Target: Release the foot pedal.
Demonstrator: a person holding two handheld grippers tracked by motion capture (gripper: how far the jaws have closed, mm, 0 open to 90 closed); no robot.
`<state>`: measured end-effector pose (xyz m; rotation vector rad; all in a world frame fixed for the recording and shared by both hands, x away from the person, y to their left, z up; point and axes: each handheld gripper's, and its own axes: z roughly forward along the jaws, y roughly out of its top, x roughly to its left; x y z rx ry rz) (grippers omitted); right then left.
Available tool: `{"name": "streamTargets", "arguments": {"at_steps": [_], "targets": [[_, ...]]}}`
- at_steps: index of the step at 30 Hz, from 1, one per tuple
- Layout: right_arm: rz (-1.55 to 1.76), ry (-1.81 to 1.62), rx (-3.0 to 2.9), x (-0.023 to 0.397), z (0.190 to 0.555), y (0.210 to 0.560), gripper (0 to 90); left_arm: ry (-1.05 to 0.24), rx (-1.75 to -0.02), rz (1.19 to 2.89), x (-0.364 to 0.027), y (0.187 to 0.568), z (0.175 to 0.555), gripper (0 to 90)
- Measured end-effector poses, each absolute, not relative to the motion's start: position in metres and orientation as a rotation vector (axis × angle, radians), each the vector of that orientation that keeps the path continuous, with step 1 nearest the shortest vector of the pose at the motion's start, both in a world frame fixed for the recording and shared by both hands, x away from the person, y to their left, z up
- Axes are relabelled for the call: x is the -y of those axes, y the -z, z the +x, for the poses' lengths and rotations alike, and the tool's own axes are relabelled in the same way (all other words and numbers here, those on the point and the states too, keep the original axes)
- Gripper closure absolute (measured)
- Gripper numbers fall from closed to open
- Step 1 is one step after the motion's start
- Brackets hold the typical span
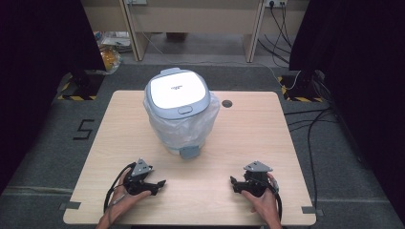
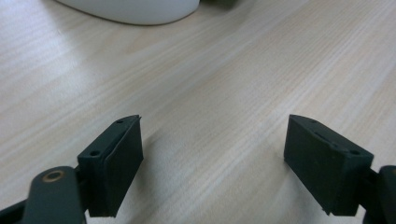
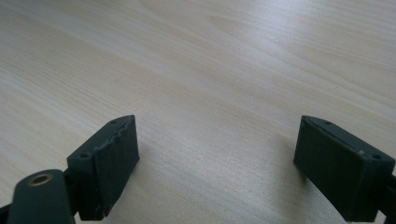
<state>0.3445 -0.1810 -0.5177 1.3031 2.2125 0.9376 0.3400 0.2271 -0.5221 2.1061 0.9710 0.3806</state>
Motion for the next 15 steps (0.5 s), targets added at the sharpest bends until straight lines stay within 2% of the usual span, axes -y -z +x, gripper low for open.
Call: {"name": "streamTargets", "arguments": {"at_steps": [15], "targets": [[1.303, -0.937, -2.212, 0.181, 0.344, 0.518, 14.0, -0.405, -0.996, 2.106, -0.237, 0.524, 0.327, 16.2]]}}
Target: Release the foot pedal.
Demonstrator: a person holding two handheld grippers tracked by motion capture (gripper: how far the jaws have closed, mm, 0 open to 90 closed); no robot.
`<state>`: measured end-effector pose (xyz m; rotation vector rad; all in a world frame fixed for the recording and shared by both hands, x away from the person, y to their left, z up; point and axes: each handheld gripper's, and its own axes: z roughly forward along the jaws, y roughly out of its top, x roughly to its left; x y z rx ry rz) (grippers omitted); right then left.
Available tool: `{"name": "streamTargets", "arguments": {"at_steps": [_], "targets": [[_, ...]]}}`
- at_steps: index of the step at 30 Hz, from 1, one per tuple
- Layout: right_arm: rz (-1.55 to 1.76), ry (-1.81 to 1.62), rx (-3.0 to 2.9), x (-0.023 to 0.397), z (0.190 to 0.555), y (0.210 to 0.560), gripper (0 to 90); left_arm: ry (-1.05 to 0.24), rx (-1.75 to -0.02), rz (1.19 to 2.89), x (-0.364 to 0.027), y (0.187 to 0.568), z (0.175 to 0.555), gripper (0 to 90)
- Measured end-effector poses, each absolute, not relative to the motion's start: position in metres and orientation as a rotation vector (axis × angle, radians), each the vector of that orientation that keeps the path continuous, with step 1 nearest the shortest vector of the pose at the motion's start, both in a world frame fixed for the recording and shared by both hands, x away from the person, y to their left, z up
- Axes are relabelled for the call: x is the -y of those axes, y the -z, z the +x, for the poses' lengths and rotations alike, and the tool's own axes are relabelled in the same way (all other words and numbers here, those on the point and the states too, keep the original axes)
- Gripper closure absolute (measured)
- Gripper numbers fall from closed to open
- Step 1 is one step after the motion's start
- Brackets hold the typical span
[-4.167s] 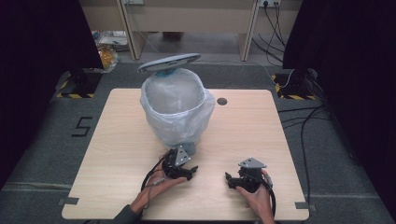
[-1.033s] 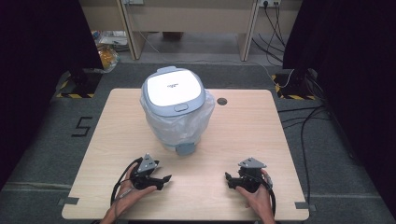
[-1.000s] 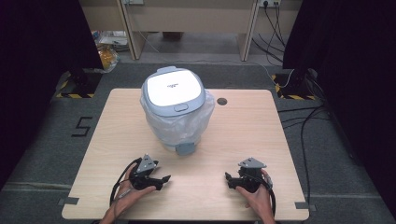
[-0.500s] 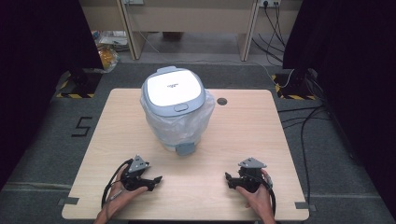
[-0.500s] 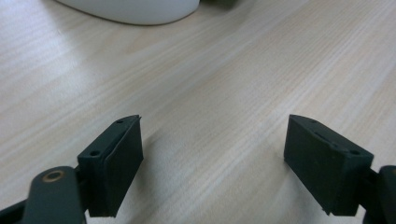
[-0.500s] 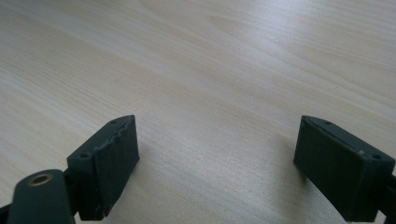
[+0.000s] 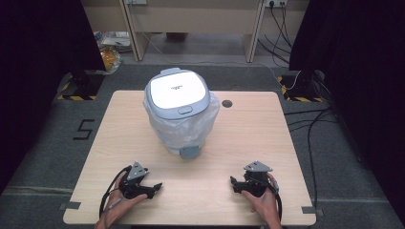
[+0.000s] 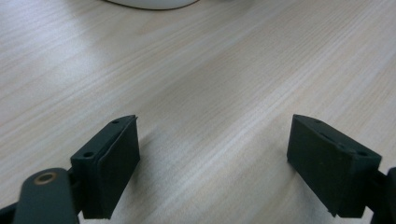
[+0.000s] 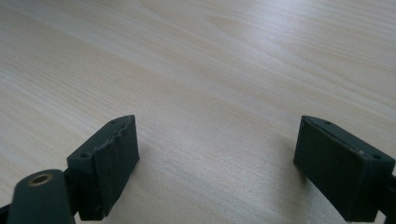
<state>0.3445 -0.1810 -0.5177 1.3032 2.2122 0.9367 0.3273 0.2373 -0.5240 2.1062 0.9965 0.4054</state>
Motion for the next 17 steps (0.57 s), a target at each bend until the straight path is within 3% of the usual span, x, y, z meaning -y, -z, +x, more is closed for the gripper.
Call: {"name": "streamTargets", "arguments": {"at_steps": [17], "targets": [[1.302, -0.936, -2.212, 0.1810, 0.3444, 0.5177, 13.9, -0.410, -1.005, 2.098, -0.2369, 0.5244, 0.3248, 16.4]]}}
